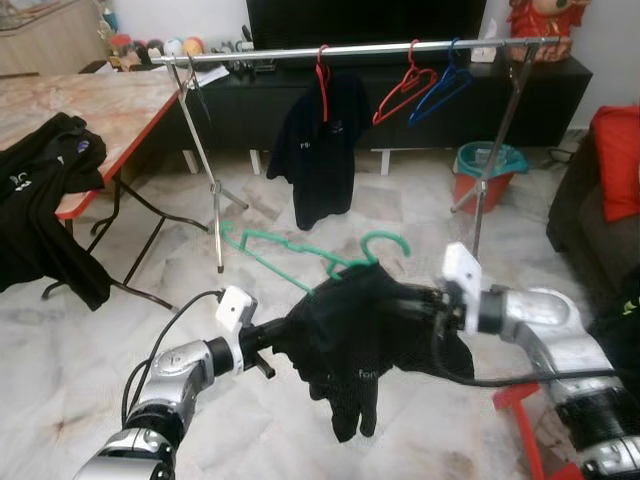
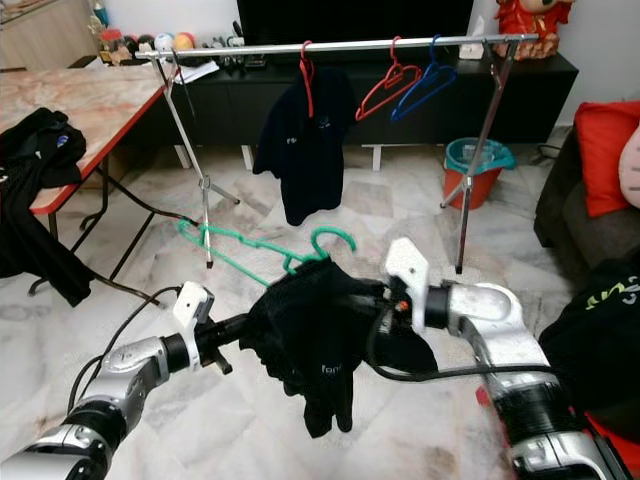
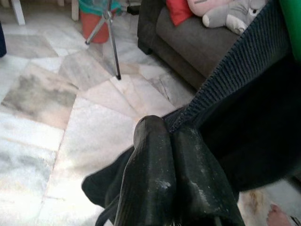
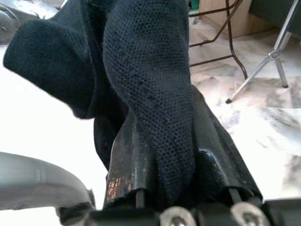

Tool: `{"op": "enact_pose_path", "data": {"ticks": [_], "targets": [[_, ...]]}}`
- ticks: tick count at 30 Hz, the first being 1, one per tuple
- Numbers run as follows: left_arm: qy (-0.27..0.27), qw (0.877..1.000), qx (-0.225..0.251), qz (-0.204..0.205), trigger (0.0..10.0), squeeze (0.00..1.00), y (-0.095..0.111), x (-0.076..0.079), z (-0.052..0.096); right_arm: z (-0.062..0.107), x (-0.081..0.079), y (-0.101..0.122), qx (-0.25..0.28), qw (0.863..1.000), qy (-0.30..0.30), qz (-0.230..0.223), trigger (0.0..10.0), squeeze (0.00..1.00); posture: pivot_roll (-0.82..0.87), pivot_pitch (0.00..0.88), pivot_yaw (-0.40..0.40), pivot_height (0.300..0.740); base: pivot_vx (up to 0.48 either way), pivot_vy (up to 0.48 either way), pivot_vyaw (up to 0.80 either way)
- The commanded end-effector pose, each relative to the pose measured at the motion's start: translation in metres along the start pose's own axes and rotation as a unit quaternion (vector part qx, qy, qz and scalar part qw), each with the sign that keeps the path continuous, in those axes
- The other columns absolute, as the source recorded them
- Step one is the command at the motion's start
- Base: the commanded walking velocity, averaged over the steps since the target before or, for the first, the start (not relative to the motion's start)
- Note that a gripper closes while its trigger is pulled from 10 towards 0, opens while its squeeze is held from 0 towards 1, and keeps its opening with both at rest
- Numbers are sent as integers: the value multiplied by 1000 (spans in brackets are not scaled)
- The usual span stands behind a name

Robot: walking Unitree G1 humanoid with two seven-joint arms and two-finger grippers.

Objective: Hang hanger

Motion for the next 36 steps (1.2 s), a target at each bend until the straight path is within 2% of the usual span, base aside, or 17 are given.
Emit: {"op": "enact_pose_path", "data": {"ticks": [1, 3, 4, 7, 9, 11, 14, 16, 17, 20, 23, 24, 26, 27, 28, 30, 36], "targets": [[31, 999, -3, 13, 0, 0, -4, -12, 15, 18, 11, 24, 53, 998, -20, 10, 0, 0, -13, 0, 108, 740, 0, 0, 0], [35, 999, -5, 13, 0, 0, -5, -14, 18, 24, 6, 24, 65, 998, -4, -3, 0, 0, -13, 0, 110, 740, 0, 0, 0], [43, 999, -8, 13, 0, 0, -6, -16, 21, 32, -5, 16, 35, 999, 34, -3, 0, 0, -14, 0, 111, 740, 0, 0, 0], [46, 999, -8, 13, 0, 0, -6, -17, 22, 35, -9, 10, 8, 999, 50, 1, 0, 0, -15, 0, 112, 740, 0, 0, 0], [51, 999, -10, 10, 0, 0, -5, -19, 25, 43, -15, -8, -66, 995, 74, 19, 0, 0, -15, 0, 113, 740, 0, 0, 0], [59, 998, -13, 7, 0, 0, -5, -22, 27, 61, -15, -31, -174, 979, 95, 54, 0, 0, -15, 0, 115, 740, 0, 0, 0], [62, 998, -16, 4, 0, 0, -5, -23, 28, 69, -14, -40, -224, 966, 104, 75, 0, 0, -16, 0, 116, 740, 0, 0, 0], [66, 998, -18, 3, 0, 0, -5, -24, 29, 78, -14, -50, -284, 946, 120, 102, 0, 0, -18, 0, 117, 740, 0, 0, 0], [68, 997, -19, 2, 0, 0, -6, -24, 29, 81, -13, -50, -298, 939, 125, 114, 0, 0, -19, 0, 117, 740, 0, 0, 0], [70, 997, -20, 2, 0, 0, -6, -24, 29, 76, -10, -44, -286, 944, 116, 116, 0, 0, -20, 0, 117, 740, 0, 0, 0], [75, 997, -22, -1, 235, 0, -7, -25, 28, 74, -3, -46, -317, 927, 115, 163, 0, 0, -19, 0, 118, 740, 0, 0, 0], [76, 997, -24, -1, 1451, 0, -7, -25, 28, 73, -2, -47, -322, 924, 112, 171, 0, 0, -19, 0, 118, 740, 0, 0, 0], [78, 997, -25, -2, 1725, 0, -8, -25, 28, 72, 0, -48, -326, 922, 109, 179, 0, 0, -19, 0, 118, 740, 0, 0, 0], [80, 996, -26, -4, 8000, 0, -8, -25, 28, 70, 0, -49, -329, 920, 109, 184, 0, 0, -17, 0, 117, 740, 0, 0, 0], [81, 996, -27, -4, 10000, 0, -8, -25, 28, 68, -1, -50, -331, 917, 114, 192, 0, 0, -16, 0, 118, 740, 0, 0, 0], [83, 996, -27, -5, 10000, 0, -7, -26, 28, 63, -5, -48, -320, 917, 128, 200, 0, 0, -14, 0, 117, 740, 0, 0, 0], [84, 996, -21, -2, 10000, 0, -6, -26, 28, 43, -11, -26, -223, 949, 136, 176, 0, 0, -15, 0, 117, 740, 0, 0, 0]]}}
Point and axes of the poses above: a point about 5 cm out from each wrist's last joint towards the gripper, its own z axis pointing back from the gripper into the wrist, its own y axis along the axis of the wrist's last joint, x = y × z, the point moved 4 cm from there along -z, pointing out of the wrist towards the gripper, and after that the axes turned 13 degrees about z, right-handed, at the moved point
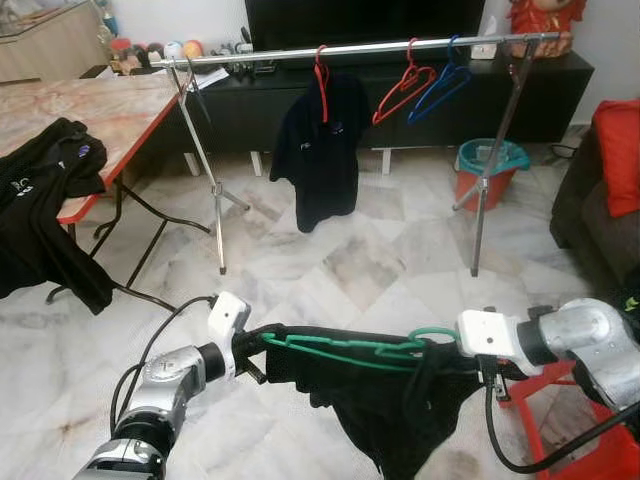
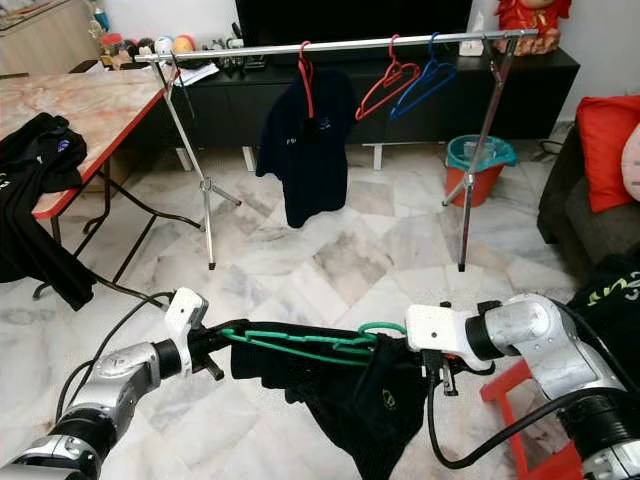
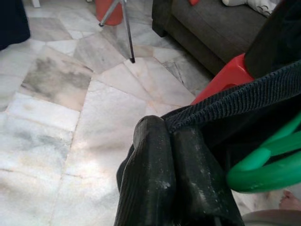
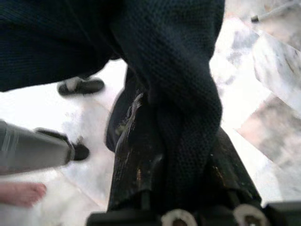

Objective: Hang hanger

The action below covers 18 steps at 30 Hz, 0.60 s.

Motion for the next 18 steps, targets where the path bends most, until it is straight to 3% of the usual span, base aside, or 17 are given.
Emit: {"op": "enact_pose_path", "data": {"ticks": [1, 9, 18], "targets": [[42, 999, 10, 4, 10000, 0, 5, -17, 15, 8, 10, 17, 46, 999, -16, 7, 0, 0, -14, 0, 117, 740, 0, 0, 0], [42, 999, 17, 10, 10000, 0, 6, -17, 14, 10, 27, 44, 144, 988, -49, -17, 0, 0, -13, 0, 120, 740, 0, 0, 0], [42, 999, 17, 10, 10000, 0, 8, -18, 15, 14, 3, 4, -10, 999, 39, 30, 0, 0, -18, 0, 121, 740, 0, 0, 0]]}}
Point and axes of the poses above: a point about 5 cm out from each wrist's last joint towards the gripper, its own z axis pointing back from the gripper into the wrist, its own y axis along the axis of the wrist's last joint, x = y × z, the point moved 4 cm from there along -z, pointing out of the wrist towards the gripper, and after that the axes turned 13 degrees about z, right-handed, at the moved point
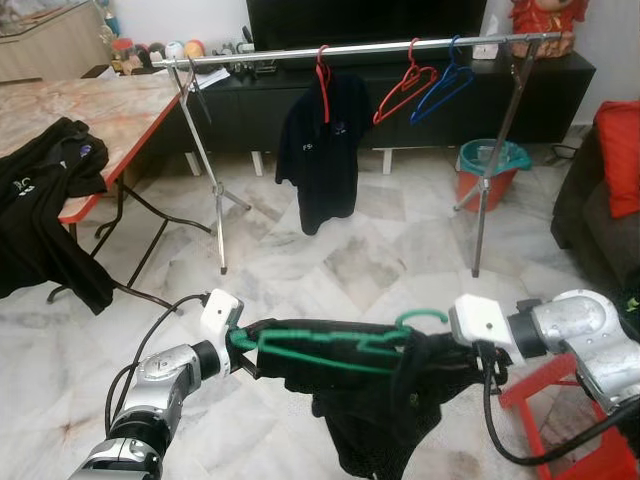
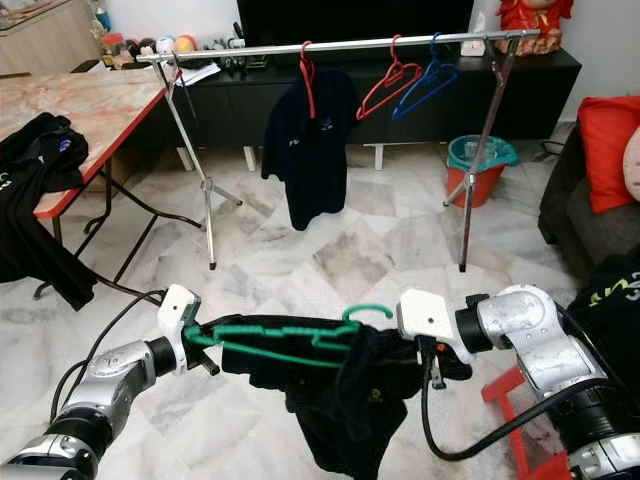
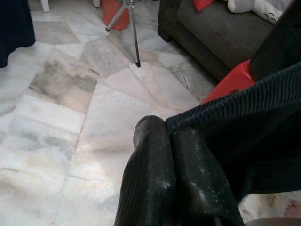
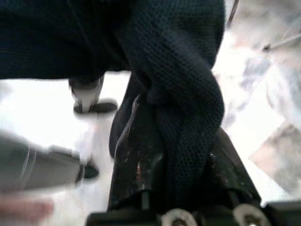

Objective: Hang hanger

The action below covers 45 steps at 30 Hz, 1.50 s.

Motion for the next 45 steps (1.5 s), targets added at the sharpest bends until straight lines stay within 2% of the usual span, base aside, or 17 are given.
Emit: {"op": "enact_pose_path", "data": {"ticks": [1, 2, 5, 16, 17, 18, 19, 22, 25, 29, 32, 39, 45], "targets": [[36, 999, 9, 7, 10000, 0, 5, -15, 13, 14, 1, -7, -38, 999, 8, 13, 0, 0, -18, 0, 121, 740, 0, 0, 0], [36, 999, 8, 8, 10000, 0, 4, -15, 12, 15, 0, -13, -65, 998, 15, 23, 0, 0, -16, 0, 120, 740, 0, 0, 0], [34, 999, 7, 10, 10000, 0, 3, -13, 11, 16, 1, -19, -96, 994, 19, 36, 0, 0, -16, 0, 119, 740, 0, 0, 0], [33, 999, 7, 10, 10000, 0, 2, -12, 10, 16, 3, -22, -111, 993, 19, 46, 0, 0, -15, 0, 117, 740, 0, 0, 0], [33, 999, 4, 10, 10000, 0, 1, -12, 10, 16, 4, -27, -142, 988, 22, 61, 0, 0, -14, 0, 113, 740, 0, 0, 0], [33, 999, 4, 10, 10000, 0, 1, -12, 10, 16, 4, -27, -142, 988, 22, 61, 0, 0, -14, 0, 113, 740, 0, 0, 0], [33, 999, 2, 9, 10000, 0, -1, -12, 10, 16, 5, -32, -168, 983, 23, 74, 0, 0, -13, 0, 112, 740, 0, 0, 0], [33, 999, -5, 6, 10000, 0, -5, -11, 10, 22, 13, -45, -231, 968, -4, 95, 0, 0, -14, 0, 110, 740, 0, 0, 0], [33, 999, -7, 6, 10000, 0, -6, -11, 10, 22, 14, -47, -233, 968, -18, 88, 0, 0, -14, 0, 109, 740, 0, 0, 0], [33, 999, -8, 6, 10000, 0, -7, -11, 10, 23, 15, -55, -265, 959, -26, 94, 0, 0, -16, 0, 108, 740, 0, 0, 0], [33, 999, -9, 6, 10000, 0, -7, -10, 10, 24, 20, -58, -271, 957, -60, 88, 0, 0, -18, 0, 106, 740, 0, 0, 0], [30, 999, -16, 5, 10000, 0, -11, -8, 9, 19, 20, -55, -245, 963, -87, 65, 0, 0, -19, 0, 106, 740, 0, 0, 0], [29, 999, -24, 4, 10000, 0, -16, -8, 9, 30, 23, -66, -284, 950, -109, 66, 0, 0, -23, 0, 105, 740, 0, 0, 0]]}}
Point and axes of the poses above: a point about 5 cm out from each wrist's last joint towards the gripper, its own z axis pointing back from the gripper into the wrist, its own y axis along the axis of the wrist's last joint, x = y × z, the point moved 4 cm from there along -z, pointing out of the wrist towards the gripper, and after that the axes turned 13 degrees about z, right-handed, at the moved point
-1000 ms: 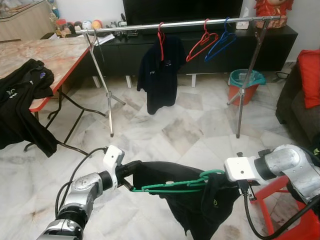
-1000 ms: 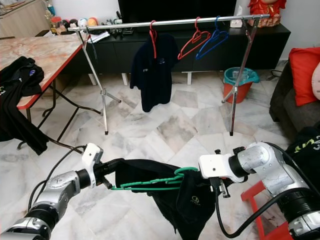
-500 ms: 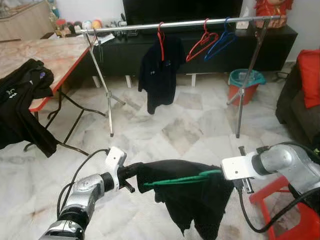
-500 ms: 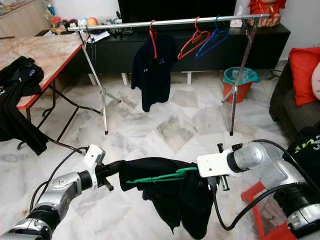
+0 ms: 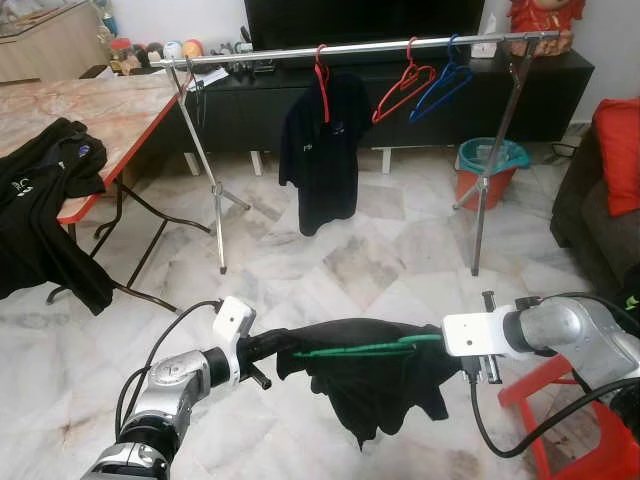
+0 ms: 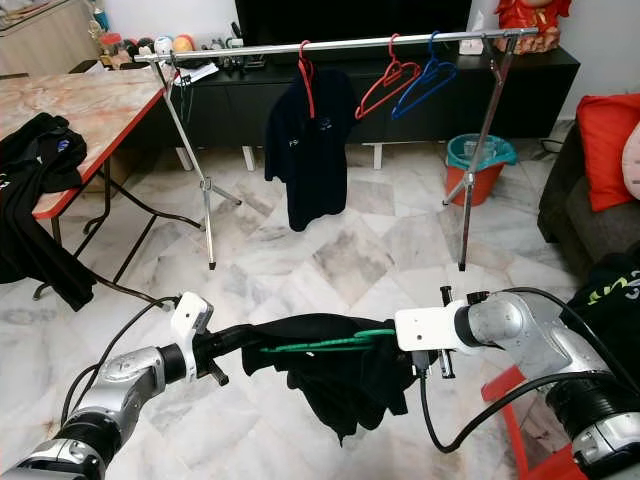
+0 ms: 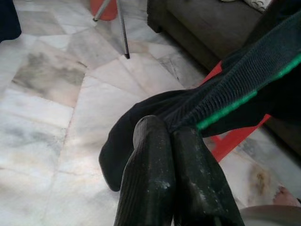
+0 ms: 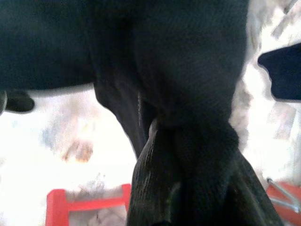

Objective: Hang hanger

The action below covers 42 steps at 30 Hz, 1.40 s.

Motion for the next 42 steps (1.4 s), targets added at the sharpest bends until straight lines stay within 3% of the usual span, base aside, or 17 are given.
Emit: {"op": "enact_pose_path", "data": {"ticks": [1, 6, 8, 15, 21, 27, 30, 35, 37, 41, 42], "targets": [[34, 999, -7, 2, 10000, 0, -5, -14, 14, 14, 3, -23, -44, 999, -13, -24, 0, 0, -25, 0, 105, 740, 0, 0, 0], [46, 999, -23, -10, 10000, 0, -10, -16, 14, 17, 3, -28, -64, 997, -18, -25, 0, 0, -25, 0, 105, 740, 0, 0, 0], [79, 995, -47, -30, 10000, 0, -16, -24, 17, 17, 2, -30, -71, 997, -19, -27, 0, 0, -27, 0, 106, 740, 0, 0, 0], [63, 997, -43, -19, 10000, 0, -12, -21, 16, 11, 1, -24, -59, 997, -27, -39, 0, 0, -26, 0, 103, 740, 0, 0, 0], [19, 1000, 3, 0, 10000, 0, 17, -11, 6, -11, -5, -1, -31, 998, -30, -53, 0, 0, -20, 0, 102, 740, 0, 0, 0], [-29, 999, 37, -5, 10000, 0, 47, 0, 3, -37, -4, 16, -21, 992, -63, -107, 0, 0, -7, 0, 104, 740, 0, 0, 0], [-61, 996, 68, 4, 10000, 0, 68, 9, 4, -57, -12, 15, -64, 984, -72, -149, 0, 0, 4, 0, 102, 740, 0, 0, 0], [-76, 995, 66, 0, 10000, 0, 71, 16, 4, -64, -12, 5, -99, 968, -112, -204, 0, 0, 15, 0, 98, 740, 0, 0, 0], [-89, 994, 65, 5, 10000, 0, 73, 21, 6, -69, -13, -1, -122, 946, -150, -260, 0, 0, 21, 0, 97, 740, 0, 0, 0], [-104, 993, 53, 6, 10000, 0, 70, 26, 7, -77, -6, 10, -78, 918, -185, -341, 0, 0, 26, 0, 96, 740, 0, 0, 0], [-104, 993, 53, 6, 10000, 0, 70, 26, 7, -77, -6, 10, -78, 918, -185, -341, 0, 0, 26, 0, 96, 740, 0, 0, 0]]}}
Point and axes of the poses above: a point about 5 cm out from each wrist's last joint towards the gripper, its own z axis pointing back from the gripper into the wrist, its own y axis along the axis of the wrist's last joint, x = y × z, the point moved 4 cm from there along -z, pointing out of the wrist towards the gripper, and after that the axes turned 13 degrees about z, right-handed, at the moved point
